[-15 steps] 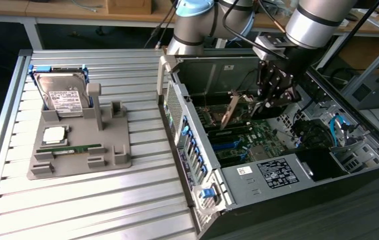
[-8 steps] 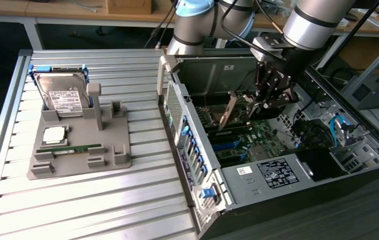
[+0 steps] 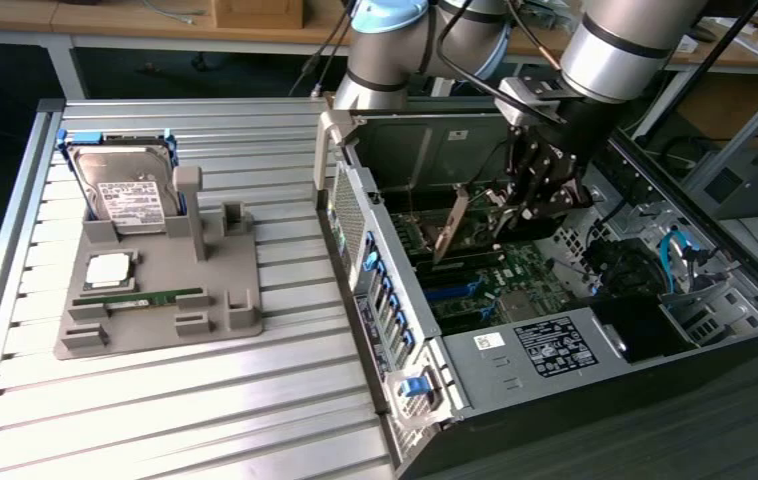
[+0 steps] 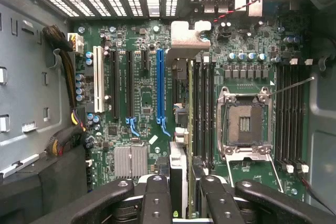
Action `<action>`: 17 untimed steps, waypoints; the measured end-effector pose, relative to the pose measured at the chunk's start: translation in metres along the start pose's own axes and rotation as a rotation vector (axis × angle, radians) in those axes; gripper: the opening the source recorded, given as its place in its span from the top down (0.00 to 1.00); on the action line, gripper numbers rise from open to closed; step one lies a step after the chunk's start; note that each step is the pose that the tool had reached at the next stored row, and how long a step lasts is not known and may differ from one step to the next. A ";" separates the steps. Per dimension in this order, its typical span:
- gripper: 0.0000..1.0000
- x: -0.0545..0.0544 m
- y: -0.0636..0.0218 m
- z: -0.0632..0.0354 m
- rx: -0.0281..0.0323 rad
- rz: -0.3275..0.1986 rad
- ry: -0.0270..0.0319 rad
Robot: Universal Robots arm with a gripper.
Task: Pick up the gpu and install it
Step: 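Insert the gpu into the slot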
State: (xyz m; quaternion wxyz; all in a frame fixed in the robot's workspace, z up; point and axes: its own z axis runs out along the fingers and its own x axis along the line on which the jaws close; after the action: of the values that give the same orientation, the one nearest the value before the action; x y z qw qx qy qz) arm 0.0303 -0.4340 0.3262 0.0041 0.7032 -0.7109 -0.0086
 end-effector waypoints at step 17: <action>0.73 0.006 0.0075 0.0036 0.0000 0.000 -0.0001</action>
State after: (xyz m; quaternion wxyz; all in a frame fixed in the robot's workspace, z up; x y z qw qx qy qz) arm 0.0226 -0.4396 0.3227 0.0041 0.7033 -0.7109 -0.0087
